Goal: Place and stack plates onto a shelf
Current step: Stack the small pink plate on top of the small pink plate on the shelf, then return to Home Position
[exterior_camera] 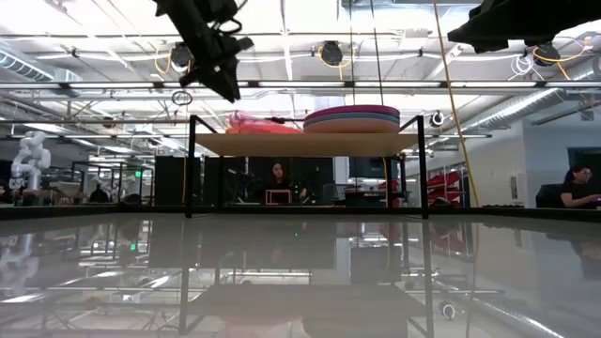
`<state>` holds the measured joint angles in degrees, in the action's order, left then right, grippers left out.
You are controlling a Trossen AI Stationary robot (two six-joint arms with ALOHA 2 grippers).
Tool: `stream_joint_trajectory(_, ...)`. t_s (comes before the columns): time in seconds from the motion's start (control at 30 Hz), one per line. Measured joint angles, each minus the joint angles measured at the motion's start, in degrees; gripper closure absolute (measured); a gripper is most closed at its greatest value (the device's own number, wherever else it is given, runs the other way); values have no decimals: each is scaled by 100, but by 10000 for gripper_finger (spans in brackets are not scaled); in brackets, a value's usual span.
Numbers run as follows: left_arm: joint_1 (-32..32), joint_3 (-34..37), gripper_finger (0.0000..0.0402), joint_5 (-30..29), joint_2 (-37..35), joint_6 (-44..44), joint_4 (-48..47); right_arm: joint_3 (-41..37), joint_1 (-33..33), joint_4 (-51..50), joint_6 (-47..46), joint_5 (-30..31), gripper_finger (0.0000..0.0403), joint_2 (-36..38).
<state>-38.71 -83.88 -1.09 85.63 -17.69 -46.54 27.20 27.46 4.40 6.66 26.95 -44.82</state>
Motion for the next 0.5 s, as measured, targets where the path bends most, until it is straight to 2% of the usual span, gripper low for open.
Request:
stream_joint_trajectory(0.27,61,2,323,19,-692,69,11,0,0,1,0,2,289,0)
stream_joint_trajectory(0.5,423,3,323,5,-1918,425,35,0,2,-124,-97,-4,289,217)
